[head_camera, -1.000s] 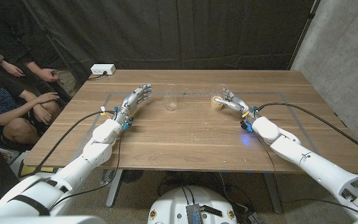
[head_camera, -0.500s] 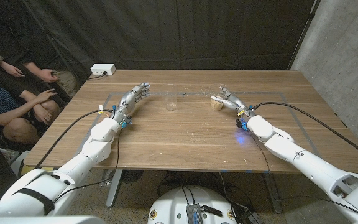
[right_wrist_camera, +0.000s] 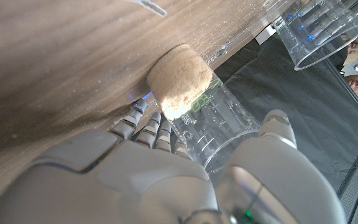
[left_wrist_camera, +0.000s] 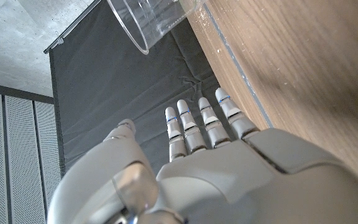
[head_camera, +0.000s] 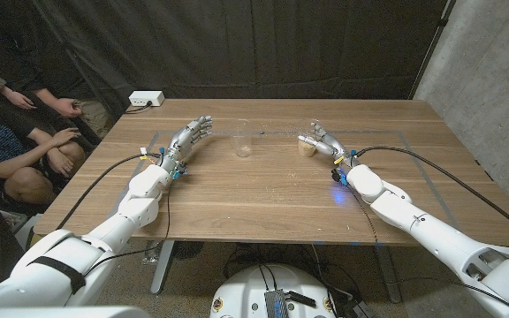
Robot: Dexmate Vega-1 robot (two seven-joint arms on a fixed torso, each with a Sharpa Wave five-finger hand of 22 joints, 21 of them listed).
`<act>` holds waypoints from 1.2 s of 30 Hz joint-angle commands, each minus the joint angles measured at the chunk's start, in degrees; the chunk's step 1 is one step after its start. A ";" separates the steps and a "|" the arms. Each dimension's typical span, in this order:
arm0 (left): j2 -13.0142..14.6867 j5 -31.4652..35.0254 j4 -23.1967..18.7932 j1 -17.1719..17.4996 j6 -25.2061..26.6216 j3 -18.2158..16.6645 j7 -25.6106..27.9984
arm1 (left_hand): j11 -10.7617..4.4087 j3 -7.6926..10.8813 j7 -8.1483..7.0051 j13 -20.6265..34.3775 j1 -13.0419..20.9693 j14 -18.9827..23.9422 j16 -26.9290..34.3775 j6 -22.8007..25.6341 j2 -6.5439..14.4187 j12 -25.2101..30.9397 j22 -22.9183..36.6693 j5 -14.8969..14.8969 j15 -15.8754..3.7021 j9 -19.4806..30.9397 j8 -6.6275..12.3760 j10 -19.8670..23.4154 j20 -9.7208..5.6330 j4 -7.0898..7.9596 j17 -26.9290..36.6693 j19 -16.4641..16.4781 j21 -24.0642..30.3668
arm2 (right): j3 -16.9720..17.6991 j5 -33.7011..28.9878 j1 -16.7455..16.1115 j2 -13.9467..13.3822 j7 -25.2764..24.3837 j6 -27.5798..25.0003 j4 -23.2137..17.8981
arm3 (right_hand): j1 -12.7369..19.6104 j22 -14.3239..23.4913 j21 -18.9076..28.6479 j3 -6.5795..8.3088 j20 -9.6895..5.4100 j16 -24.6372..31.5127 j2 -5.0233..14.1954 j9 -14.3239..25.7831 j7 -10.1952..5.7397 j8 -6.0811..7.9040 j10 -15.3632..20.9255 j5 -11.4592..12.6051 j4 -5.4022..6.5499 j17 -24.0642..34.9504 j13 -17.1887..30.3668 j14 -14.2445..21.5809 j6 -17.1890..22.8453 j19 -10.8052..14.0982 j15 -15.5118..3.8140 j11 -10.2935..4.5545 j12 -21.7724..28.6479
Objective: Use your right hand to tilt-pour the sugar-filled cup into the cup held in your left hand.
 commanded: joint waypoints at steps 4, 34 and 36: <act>-1.08 0.18 3.00 -1.68 -0.64 0.44 -0.79 | -0.10 0.36 -0.15 0.26 0.13 0.57 -0.14 0.27 0.18 -0.16 0.14 0.25 -4.84 0.12 0.19 0.44 0.22 0.09 0.21 0.33 0.03 | -0.44 -1.84 -0.26 2.33 -4.75 5.90 5.03 | 1.50 0.71 1.43 1.65 -1.97 2.46 2.82 0.44 -0.90 1.35 4.44 -0.66 -0.09 2.05 2.17 5.32 1.23 3.91 -4.69 -1.69 3.78; -2.45 -0.04 8.32 -4.70 -1.77 0.55 -2.97 | -0.17 0.61 -0.15 0.30 0.08 0.59 -0.17 0.33 0.17 -0.23 0.15 0.24 -4.91 0.09 0.18 0.45 0.25 -0.04 0.20 0.20 -0.10 | -0.97 -1.01 1.79 3.87 -2.28 9.20 8.34 | 3.87 1.74 2.92 1.65 -4.49 4.81 3.24 1.56 -1.03 2.57 3.55 -1.91 -0.82 8.43 8.28 6.44 2.27 7.53 -5.24 -0.98 9.30; -2.43 -0.06 8.40 -4.80 -1.73 0.53 -3.01 | -0.23 0.62 -0.16 0.30 0.08 0.57 -0.18 0.29 0.17 -0.23 0.15 0.24 -4.91 0.08 0.17 0.45 0.25 -0.04 0.20 0.23 -0.10 | -0.94 -0.97 1.76 3.78 -2.23 8.57 7.87 | 3.79 1.75 2.93 1.61 -4.46 4.80 3.20 1.56 -0.95 2.59 3.54 -1.94 -0.78 8.48 8.32 6.42 2.30 7.55 -5.14 -0.90 9.35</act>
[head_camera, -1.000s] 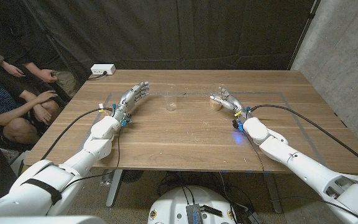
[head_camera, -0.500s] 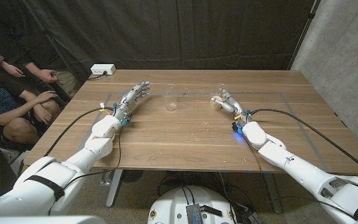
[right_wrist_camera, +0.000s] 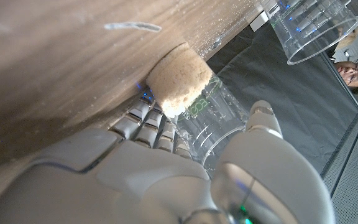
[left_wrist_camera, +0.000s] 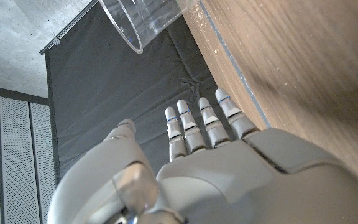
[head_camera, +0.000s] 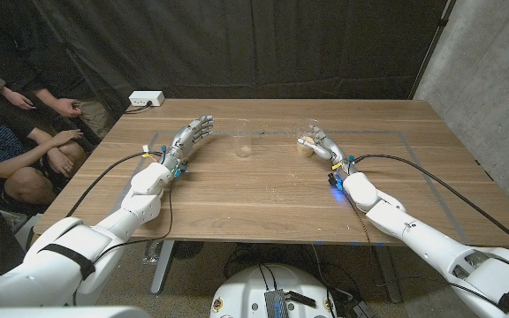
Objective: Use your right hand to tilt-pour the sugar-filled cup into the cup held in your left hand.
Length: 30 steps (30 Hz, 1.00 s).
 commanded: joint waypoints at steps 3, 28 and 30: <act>-0.48 -0.24 2.29 -1.35 -0.37 -0.05 -0.98 | -0.09 0.42 -0.14 0.31 0.06 0.52 -0.20 0.27 0.17 -0.28 0.15 0.24 -4.90 0.08 0.16 0.36 0.24 0.18 0.19 0.21 -0.12 | -0.21 0.81 0.77 0.23 1.68 -1.80 -0.80 | -0.32 0.12 -0.19 -0.33 0.35 0.00 -0.58 0.10 0.37 0.16 -0.07 -0.20 0.24 0.48 0.41 -0.11 -0.39 -0.17 -5.03 0.21 0.52; -3.21 0.21 10.67 -6.17 -1.24 0.35 -3.06 | -0.10 0.62 -0.16 0.34 0.01 0.61 -0.18 0.35 0.18 -0.21 0.16 0.23 -4.84 0.06 0.18 0.66 0.23 0.10 0.19 0.24 -0.17 | -0.52 -0.58 2.40 3.76 -3.33 6.42 7.86 | 7.25 2.21 4.78 0.35 -6.68 12.15 4.22 5.33 -3.15 7.07 4.12 -0.94 -1.14 13.05 11.88 12.05 6.61 9.37 -10.28 -3.99 11.94; -3.33 0.33 10.88 -6.30 -1.30 0.42 -2.99 | -0.28 0.63 -0.13 0.34 0.01 0.60 -0.19 0.45 0.18 -0.23 0.16 0.23 -4.82 0.06 0.21 0.64 0.26 0.09 0.19 0.31 -0.15 | -0.52 -0.34 2.58 3.86 -3.05 7.15 8.58 | 7.66 2.32 5.01 0.23 -7.04 12.79 4.24 5.74 -3.23 7.51 3.98 -1.00 -1.15 13.89 12.66 12.22 6.85 9.69 -10.25 -4.07 12.49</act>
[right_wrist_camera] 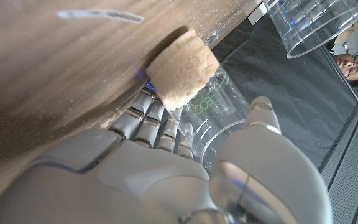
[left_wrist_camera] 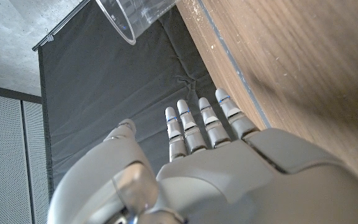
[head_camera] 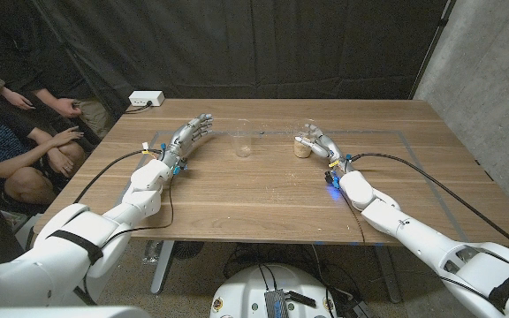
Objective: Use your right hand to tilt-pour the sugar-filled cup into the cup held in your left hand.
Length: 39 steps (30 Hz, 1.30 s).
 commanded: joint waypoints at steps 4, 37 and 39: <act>-1.39 0.62 3.33 -1.91 -0.38 0.31 -0.30 | 0.08 0.51 -0.01 0.35 0.02 0.66 -0.17 0.47 0.17 -0.24 0.16 0.23 -4.87 0.05 0.22 0.33 0.19 -0.10 0.18 0.30 -0.16 | 0.09 0.46 1.18 1.70 -1.21 5.78 5.63 | 1.79 0.42 0.84 -0.11 -3.99 2.25 0.09 1.47 -0.37 1.44 -0.02 -0.22 -0.34 2.88 2.60 1.05 1.02 0.93 -9.92 -0.53 2.00; 2.85 2.20 -12.20 5.48 4.19 1.12 7.03 | 0.08 0.60 -0.10 0.38 0.38 0.73 -0.23 0.37 -0.70 -0.32 0.13 0.27 -5.03 -0.01 0.17 0.31 0.09 -0.73 0.10 0.47 -0.20 | 4.49 7.82 0.83 -3.16 7.13 7.55 1.90 | 4.74 0.54 2.19 -1.32 -4.17 4.72 -0.36 5.61 -1.08 6.98 7.31 -0.70 0.34 7.18 7.46 4.65 5.23 2.11 -10.51 -1.22 8.89; 3.07 2.19 -12.99 5.85 4.54 1.10 7.35 | 0.00 0.61 -0.10 0.38 0.42 0.70 -0.25 0.35 -0.77 -0.31 0.13 0.28 -5.00 -0.01 0.17 0.34 0.14 -0.78 0.10 0.45 -0.22 | 4.93 8.52 0.65 -3.83 8.12 6.74 0.81 | 4.80 0.50 2.27 -1.36 -4.10 4.53 -0.48 5.74 -1.05 7.39 7.65 -0.73 0.33 7.03 7.18 5.08 5.87 2.23 -10.53 -1.30 8.86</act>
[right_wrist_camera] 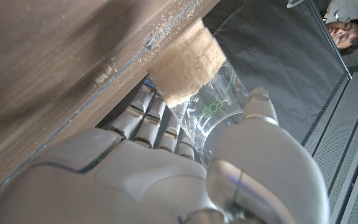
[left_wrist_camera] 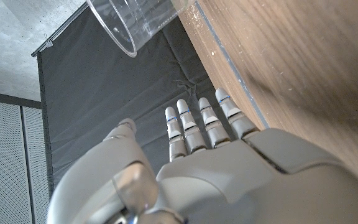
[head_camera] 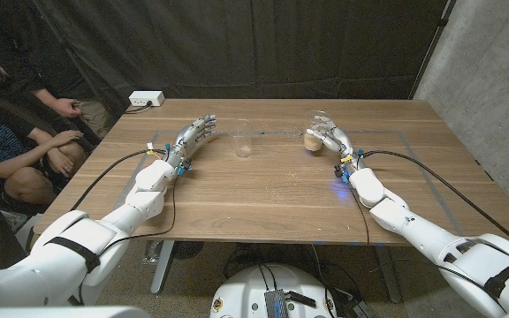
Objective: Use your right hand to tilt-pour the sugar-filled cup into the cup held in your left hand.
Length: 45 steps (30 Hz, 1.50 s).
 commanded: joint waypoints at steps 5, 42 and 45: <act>2.32 0.63 -8.03 3.73 4.06 0.01 4.69 | 0.25 0.13 -0.03 0.10 0.15 0.73 -0.25 0.35 -0.53 -0.36 0.13 0.32 -4.97 -0.02 0.17 0.24 0.17 -0.42 0.07 0.50 -0.22 | 4.07 6.42 -1.56 -5.23 8.16 -4.76 -8.06 | 0.40 -0.08 0.56 -0.16 -4.13 -0.95 -0.92 0.70 -0.10 1.81 2.71 -0.34 0.05 -0.60 -1.32 2.01 2.66 0.95 -10.43 0.05 0.48; 7.74 2.82 -19.33 9.01 8.41 -0.10 8.90 | -0.14 0.36 -0.11 0.14 0.86 0.66 -0.32 -0.01 -1.28 -0.42 0.11 0.52 -4.96 -0.05 0.06 0.21 -0.04 -1.24 0.02 0.56 -0.33 | 5.95 5.40 -1.78 -6.34 6.78 -2.32 -6.11 | 0.68 -0.54 0.55 0.07 -3.88 -3.95 -0.80 1.50 0.07 3.17 4.15 -0.73 0.38 -2.41 -4.22 3.46 3.66 0.02 -10.48 -0.22 -0.87; 8.88 3.25 -20.49 9.81 8.70 -0.29 9.36 | 0.11 0.29 -0.33 0.15 0.84 0.46 -0.40 -0.30 -1.51 -0.57 0.11 0.53 -4.78 -0.05 -0.06 -0.16 0.03 -1.31 0.03 0.58 -0.35 | 6.03 5.41 -2.15 -6.47 6.63 -2.70 -6.73 | 0.71 -0.59 0.56 0.10 -3.90 -4.19 -0.73 1.56 0.13 3.25 4.20 -0.75 0.42 -2.54 -4.37 3.59 3.65 -0.02 -10.48 -0.40 -0.95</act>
